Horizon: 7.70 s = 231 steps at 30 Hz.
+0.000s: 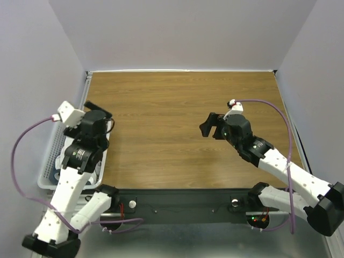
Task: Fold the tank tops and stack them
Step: Grab the tank top from the pile, then move the tank top to the center of the board, then flatten the tank top out
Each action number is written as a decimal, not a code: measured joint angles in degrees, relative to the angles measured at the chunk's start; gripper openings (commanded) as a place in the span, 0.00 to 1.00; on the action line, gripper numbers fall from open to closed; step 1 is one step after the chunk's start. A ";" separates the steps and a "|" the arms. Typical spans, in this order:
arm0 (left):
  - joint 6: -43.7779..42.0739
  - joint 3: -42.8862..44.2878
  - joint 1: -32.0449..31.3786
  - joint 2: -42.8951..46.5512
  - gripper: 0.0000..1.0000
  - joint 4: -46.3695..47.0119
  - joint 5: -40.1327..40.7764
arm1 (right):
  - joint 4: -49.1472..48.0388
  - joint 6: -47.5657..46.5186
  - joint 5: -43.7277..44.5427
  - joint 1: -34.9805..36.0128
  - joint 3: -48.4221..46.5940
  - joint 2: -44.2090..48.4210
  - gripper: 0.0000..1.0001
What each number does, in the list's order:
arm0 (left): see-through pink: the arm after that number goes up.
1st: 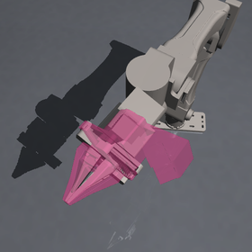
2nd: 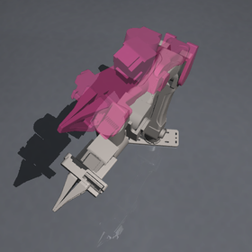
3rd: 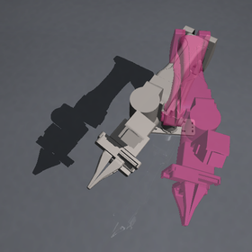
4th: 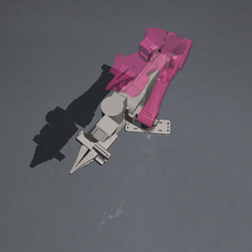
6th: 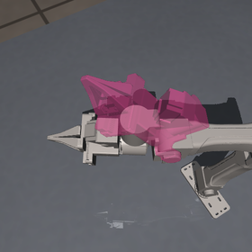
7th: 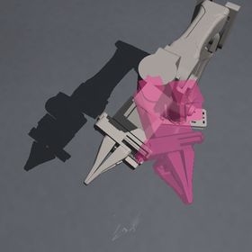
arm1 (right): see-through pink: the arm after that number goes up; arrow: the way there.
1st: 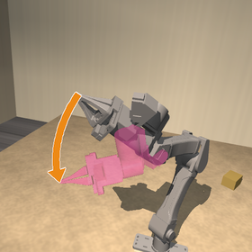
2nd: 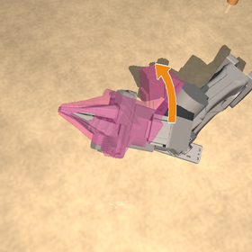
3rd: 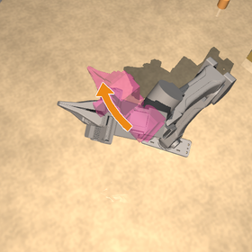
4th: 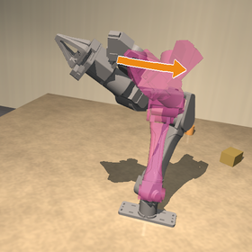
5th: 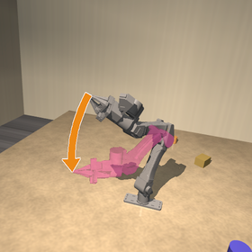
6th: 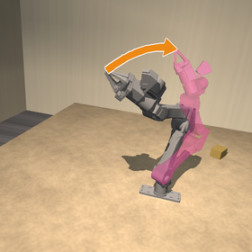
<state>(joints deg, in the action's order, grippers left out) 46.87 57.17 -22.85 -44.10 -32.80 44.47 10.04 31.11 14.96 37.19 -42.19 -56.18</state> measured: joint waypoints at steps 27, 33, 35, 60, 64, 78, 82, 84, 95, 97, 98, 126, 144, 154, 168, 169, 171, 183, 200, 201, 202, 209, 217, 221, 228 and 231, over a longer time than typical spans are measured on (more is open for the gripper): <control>-7.76 3.61 42.56 -39.19 0.21 13.94 -16.20 | 0.28 0.11 -4.13 0.00 -1.05 -3.13 1.00; -8.35 3.61 43.23 -39.21 0.00 14.99 -17.94 | 0.28 0.11 -4.74 0.00 -1.05 -3.02 1.00; -8.79 3.61 43.36 -38.95 0.00 15.04 -18.62 | 0.28 0.07 -4.96 0.00 -1.05 -2.97 1.00; -20.28 30.56 23.12 -17.68 0.00 10.19 -32.41 | 0.74 -1.36 -7.50 0.00 -8.37 -4.63 1.00; -21.33 39.87 6.38 -20.09 0.00 9.97 -29.83 | 0.98 -1.77 -6.27 0.00 -11.80 -5.01 1.00; -22.58 31.74 -21.42 -29.14 0.57 15.82 -19.63 | 0.70 -1.92 4.83 0.00 -13.97 0.00 1.00; -19.47 20.48 -13.79 -30.12 0.66 18.75 -25.07 | 0.50 -1.27 7.10 0.00 -10.08 0.31 1.00; -18.49 16.65 -10.88 -30.69 0.65 19.98 -27.58 | 1.01 -0.63 8.41 0.00 -6.82 0.20 1.00; -11.98 -3.85 -23.43 -28.17 0.62 28.83 -36.44 | 8.55 4.44 15.74 0.00 3.78 0.44 1.00; -9.73 -8.59 -27.56 -28.39 0.64 30.23 -37.29 | 9.44 5.44 16.09 0.00 5.03 0.15 0.99; -8.48 -11.10 -29.07 -28.52 0.66 30.95 -37.68 | 9.66 6.23 16.35 0.00 5.60 -0.31 0.99; -11.06 13.20 -6.78 -60.15 0.16 31.17 -29.31 | 1.86 7.32 3.32 -7.65 1.88 -22.32 0.79; -15.32 11.21 -6.69 -47.45 0.58 26.97 -29.62 | -2.12 5.60 -3.50 -11.63 0.28 -16.65 0.86; -5.90 -20.20 -11.82 -31.32 0.53 33.59 -35.30 | 0.76 4.72 -2.36 -19.17 6.82 -10.25 0.80; -0.74 -25.73 -19.61 -33.75 0.49 40.30 -39.10 | 3.67 4.66 -0.74 -20.35 9.03 -8.26 0.77; -0.66 -25.73 -19.71 -33.88 0.49 40.28 -39.06 | 3.67 4.66 -0.72 -20.35 9.05 -8.26 0.77; 0.11 -25.73 -20.20 -34.25 0.49 39.93 -38.60 | 3.76 4.66 -0.57 -20.35 9.18 -8.26 0.76; 4.09 -23.06 -24.92 -37.79 0.35 38.69 -33.38 | 4.42 4.72 -0.61 -20.35 9.35 -8.26 0.75; 2.54 -16.98 -16.41 -27.43 0.00 25.62 -24.87 | 4.50 5.60 -7.50 -20.35 13.18 -9.53 0.64; 1.97 -16.57 -15.69 -26.47 0.00 25.62 -24.59 | 4.50 5.68 -8.39 -20.35 13.40 -9.49 0.63; 1.51 -16.00 -15.37 -25.75 0.00 25.66 -24.50 | 4.39 5.81 -9.29 -20.35 13.77 -9.29 0.63; 0.13 -15.58 -15.32 -26.25 0.00 25.64 -25.70 | 4.33 6.97 -14.36 -19.08 16.61 -4.13 0.59; 0.02 -15.58 -15.32 -26.45 0.00 25.70 -26.40 | 2.75 11.91 -14.95 -7.48 17.81 -5.03 0.57; -0.09 -15.58 -15.32 -26.45 0.00 25.70 -26.47 | 2.08 13.94 -14.05 -5.09 17.92 -6.45 0.56; -0.11 -15.58 -15.32 -26.45 0.00 25.70 -26.47 | -0.90 15.72 -12.92 -4.42 18.16 -8.57 0.49; -0.13 -15.58 -15.32 -26.45 0.00 25.70 -26.47 | -3.54 16.39 -12.79 -3.80 18.12 -10.25 0.45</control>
<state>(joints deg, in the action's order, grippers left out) 46.74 41.58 -38.17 -70.54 -7.09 18.00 6.50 47.51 2.17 33.39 -24.08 -66.43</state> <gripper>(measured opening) 0.026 0.488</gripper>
